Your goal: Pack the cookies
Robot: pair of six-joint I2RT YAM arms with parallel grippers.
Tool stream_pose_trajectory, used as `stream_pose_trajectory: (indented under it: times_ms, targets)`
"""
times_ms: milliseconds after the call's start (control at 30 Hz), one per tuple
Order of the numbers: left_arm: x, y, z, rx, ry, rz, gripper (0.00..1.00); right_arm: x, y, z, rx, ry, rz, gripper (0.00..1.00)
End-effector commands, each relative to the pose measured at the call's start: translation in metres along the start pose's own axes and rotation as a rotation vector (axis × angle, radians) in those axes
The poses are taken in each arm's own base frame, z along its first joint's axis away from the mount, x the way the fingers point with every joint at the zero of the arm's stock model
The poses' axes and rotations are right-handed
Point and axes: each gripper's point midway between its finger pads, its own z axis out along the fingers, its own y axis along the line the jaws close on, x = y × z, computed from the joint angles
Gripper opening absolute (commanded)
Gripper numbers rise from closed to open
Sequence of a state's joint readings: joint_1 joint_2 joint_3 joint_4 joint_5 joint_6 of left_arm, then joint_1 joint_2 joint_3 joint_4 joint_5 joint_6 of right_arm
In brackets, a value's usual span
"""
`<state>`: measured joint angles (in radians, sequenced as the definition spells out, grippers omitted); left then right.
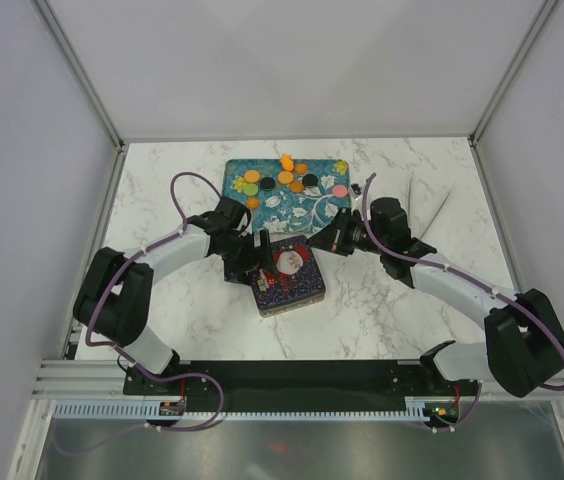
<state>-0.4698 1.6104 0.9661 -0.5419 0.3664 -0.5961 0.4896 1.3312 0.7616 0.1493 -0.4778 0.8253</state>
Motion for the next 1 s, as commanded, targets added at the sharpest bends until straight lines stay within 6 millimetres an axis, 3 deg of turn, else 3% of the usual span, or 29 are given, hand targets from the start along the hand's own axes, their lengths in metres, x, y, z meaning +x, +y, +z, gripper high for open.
stream_pose_trajectory:
  times_ms: [0, 33, 100, 133, 167, 333, 433, 567, 700, 733, 767, 800, 867, 900, 967]
  targets:
    - [-0.007, 0.027, 0.013, -0.121, -0.028, 0.05, 0.9, 0.011, 0.039, -0.008, -0.232, 0.014, 0.047, 0.0]
    - [-0.007, 0.028, 0.013, -0.123, -0.027, 0.05, 0.9, 0.028, 0.025, -0.004, -0.217, 0.041, 0.073, 0.0]
    - [-0.007, 0.027, 0.014, -0.12, -0.026, 0.05, 0.9, 0.04, 0.029, 0.0, -0.267, 0.041, 0.077, 0.0]
    - [-0.007, 0.027, 0.014, -0.12, -0.026, 0.053, 0.9, 0.058, 0.011, 0.003, -0.246, 0.066, 0.115, 0.0]
    - [-0.007, 0.028, 0.014, -0.122, -0.026, 0.051, 0.9, 0.064, 0.007, 0.004, -0.259, 0.063, 0.128, 0.0]
    - [-0.008, 0.029, 0.015, -0.128, -0.028, 0.054, 0.9, 0.108, -0.055, 0.019, -0.161, 0.12, 0.191, 0.0]
    - [-0.009, 0.029, 0.014, -0.131, -0.032, 0.056, 0.9, 0.117, -0.073, 0.018, -0.12, 0.114, 0.201, 0.0]
    - [-0.008, 0.031, 0.013, -0.137, -0.03, 0.056, 0.9, 0.112, -0.071, 0.02, -0.11, 0.112, 0.171, 0.0]
    - [-0.008, 0.031, 0.011, -0.141, -0.036, 0.063, 0.9, 0.09, -0.063, 0.019, -0.029, 0.094, 0.101, 0.0]
    - [-0.009, 0.031, 0.011, -0.141, -0.038, 0.064, 0.9, 0.084, -0.065, 0.018, 0.017, 0.082, 0.079, 0.0]
    - [-0.009, 0.03, 0.01, -0.14, -0.04, 0.065, 0.9, 0.093, -0.085, 0.01, 0.142, 0.137, 0.049, 0.0]
    - [-0.01, 0.029, 0.009, -0.138, -0.041, 0.064, 0.9, 0.061, -0.071, 0.008, 0.168, 0.049, -0.013, 0.0]
    - [-0.011, 0.027, 0.007, -0.132, -0.047, 0.071, 0.9, 0.056, -0.074, -0.008, 0.271, 0.063, -0.045, 0.0]
    - [-0.012, 0.026, 0.006, -0.131, -0.054, 0.073, 0.91, 0.03, -0.056, -0.015, 0.272, -0.002, -0.109, 0.0]
    - [-0.015, 0.023, 0.002, -0.123, -0.067, 0.079, 0.92, 0.018, -0.045, -0.026, 0.298, -0.023, -0.145, 0.0]
